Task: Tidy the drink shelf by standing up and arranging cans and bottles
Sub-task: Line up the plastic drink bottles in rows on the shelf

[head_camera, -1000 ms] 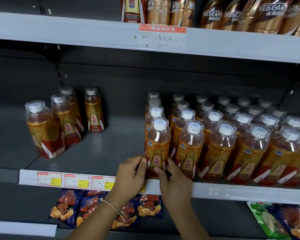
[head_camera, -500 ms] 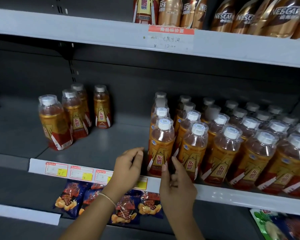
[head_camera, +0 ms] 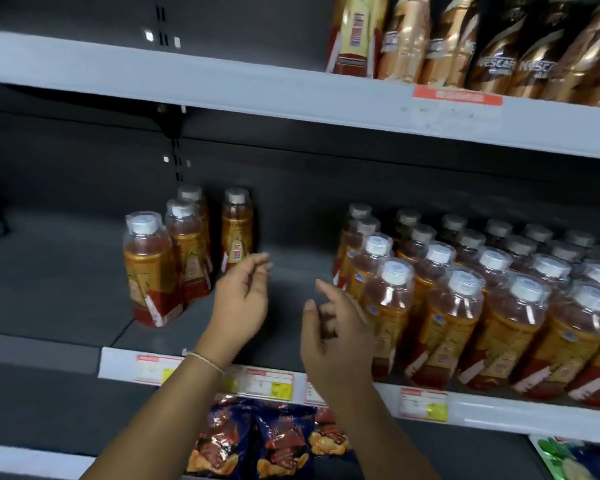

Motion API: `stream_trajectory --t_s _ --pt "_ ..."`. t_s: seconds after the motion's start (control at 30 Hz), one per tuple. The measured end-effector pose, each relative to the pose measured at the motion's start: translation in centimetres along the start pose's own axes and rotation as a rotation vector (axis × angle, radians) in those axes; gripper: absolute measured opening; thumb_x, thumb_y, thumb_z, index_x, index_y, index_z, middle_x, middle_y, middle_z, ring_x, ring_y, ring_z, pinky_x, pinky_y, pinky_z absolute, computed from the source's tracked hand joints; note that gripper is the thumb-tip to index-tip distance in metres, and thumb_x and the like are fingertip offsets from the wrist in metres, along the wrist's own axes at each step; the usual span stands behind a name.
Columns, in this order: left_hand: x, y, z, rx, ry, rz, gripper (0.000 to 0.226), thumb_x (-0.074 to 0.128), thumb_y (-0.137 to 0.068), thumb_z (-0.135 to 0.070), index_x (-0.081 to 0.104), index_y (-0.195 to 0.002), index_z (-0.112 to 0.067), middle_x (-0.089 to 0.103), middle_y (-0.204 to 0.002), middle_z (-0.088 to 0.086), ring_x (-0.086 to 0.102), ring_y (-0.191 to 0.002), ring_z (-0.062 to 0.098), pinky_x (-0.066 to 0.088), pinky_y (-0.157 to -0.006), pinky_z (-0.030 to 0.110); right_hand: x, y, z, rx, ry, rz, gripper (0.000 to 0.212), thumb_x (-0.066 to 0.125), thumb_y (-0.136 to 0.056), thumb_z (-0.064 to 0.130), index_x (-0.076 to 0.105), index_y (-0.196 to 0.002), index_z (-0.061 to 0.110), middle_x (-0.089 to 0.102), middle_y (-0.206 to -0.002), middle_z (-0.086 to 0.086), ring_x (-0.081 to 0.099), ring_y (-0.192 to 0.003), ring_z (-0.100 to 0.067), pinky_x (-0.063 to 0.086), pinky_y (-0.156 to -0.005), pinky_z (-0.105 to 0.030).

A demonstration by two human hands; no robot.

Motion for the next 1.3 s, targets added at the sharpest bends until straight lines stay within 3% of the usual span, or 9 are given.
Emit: stream_trajectory --t_s 0.2,0.3,0.4,0.53,0.7,0.8,0.93,1.17,1.3 --pt "-3.7 -3.2 3.1 0.003 -0.212 0.063 0.043 0.049 -0.094 0.004 0.050 -0.137 0.000 0.056 -0.134 0.016 0.051 -0.125 0.024 0.024 -0.098 -0.001 6.6 -2.5 -1.5 0.154 0.130 0.065 0.036 0.066 -0.095 0.018 0.063 -0.130 0.009 0.071 -0.091 -0.008 0.067 -0.085 -0.022 0.051 -0.086 -0.031" --pt "-4.1 -4.3 4.5 -0.039 -0.236 0.137 0.055 0.048 -0.095 0.001 0.033 -0.148 -0.002 0.040 -0.150 0.015 0.036 -0.139 0.024 0.017 -0.108 0.010 9.8 -4.3 -2.8 0.264 0.179 0.153 0.042 0.066 -0.095 0.022 0.060 -0.134 0.010 0.070 -0.115 -0.006 0.065 -0.104 -0.020 0.045 -0.093 -0.025" --pt "-3.9 -5.3 6.1 -0.069 -0.268 0.193 0.063 0.047 -0.096 -0.002 0.019 -0.153 -0.002 0.024 -0.158 0.015 0.020 -0.147 0.022 0.009 -0.114 0.016 12.7 -6.3 -4.5 0.403 0.192 0.248 0.047 0.067 -0.095 0.024 0.056 -0.138 0.010 0.065 -0.119 -0.005 0.062 -0.105 -0.016 0.047 -0.097 -0.026" --pt "-3.9 -5.6 7.7 -0.049 -0.274 0.227 0.076 0.046 -0.089 0.006 0.007 -0.154 -0.003 0.013 -0.161 0.013 0.010 -0.149 0.018 0.001 -0.111 0.008 15.9 -8.0 -6.6 0.502 0.128 0.300 0.052 0.074 -0.091 0.019 0.055 -0.137 0.005 0.061 -0.116 -0.004 0.054 -0.101 -0.009 0.039 -0.085 -0.011" --pt "-4.0 -5.4 8.9 -0.001 -0.251 0.174 0.083 0.046 -0.083 0.014 0.006 -0.153 -0.003 0.011 -0.161 0.011 0.008 -0.147 0.014 -0.001 -0.106 -0.002 19.1 -9.5 -7.9 0.580 0.044 0.385 0.067 0.080 -0.086 0.019 0.049 -0.144 0.008 0.057 -0.139 -0.010 0.054 -0.124 -0.017 0.042 -0.099 -0.022" --pt "-3.9 -5.4 9.3 0.015 -0.271 0.168 0.083 0.046 -0.081 0.015 0.007 -0.152 0.000 0.011 -0.161 0.013 0.007 -0.147 0.013 -0.002 -0.108 0.000 20.8 -10.1 -8.0 0.587 0.017 0.414 0.066 0.083 -0.082 0.020 0.052 -0.140 0.012 0.062 -0.132 -0.005 0.058 -0.125 -0.020 0.048 -0.104 -0.032" --pt "-3.7 -5.5 9.6 0.034 -0.286 0.172 0.083 0.046 -0.081 0.016 0.006 -0.152 0.000 0.012 -0.161 0.014 0.006 -0.143 0.008 -0.002 -0.107 -0.001 22.3 -10.5 -8.1 0.572 -0.046 0.380 0.035 0.086 -0.077 0.021 0.062 -0.101 0.021 0.074 -0.101 -0.003 0.072 -0.097 -0.023 0.059 -0.087 -0.044" --pt "-3.8 -5.6 10.2 0.027 -0.302 0.193 0.082 0.046 -0.082 0.014 0.009 -0.153 -0.002 0.016 -0.160 0.012 0.011 -0.145 0.011 0.003 -0.109 0.001 22.2 -10.3 -7.7 0.544 0.016 0.345 0.046 0.088 -0.073 0.028 0.062 -0.107 0.011 0.069 -0.107 -0.012 0.069 -0.096 -0.028 0.059 -0.084 -0.047" --pt "-3.9 -6.0 10.3 -0.016 -0.260 0.170 0.075 0.044 -0.087 0.011 0.016 -0.154 -0.006 0.022 -0.159 0.011 0.018 -0.147 0.015 0.014 -0.118 0.017 20.2 -10.0 -7.9 0.581 0.070 0.314 0.054 0.089 -0.071 0.021 0.059 -0.114 0.012 0.062 -0.117 -0.010 0.065 -0.103 -0.026 0.057 -0.083 -0.039"
Point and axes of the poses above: each hand's wrist, its own y-axis away from the middle knuckle, its own x-axis out of the palm, z = x × y, the point moved 2 cm from there along -y, towards the middle knuckle
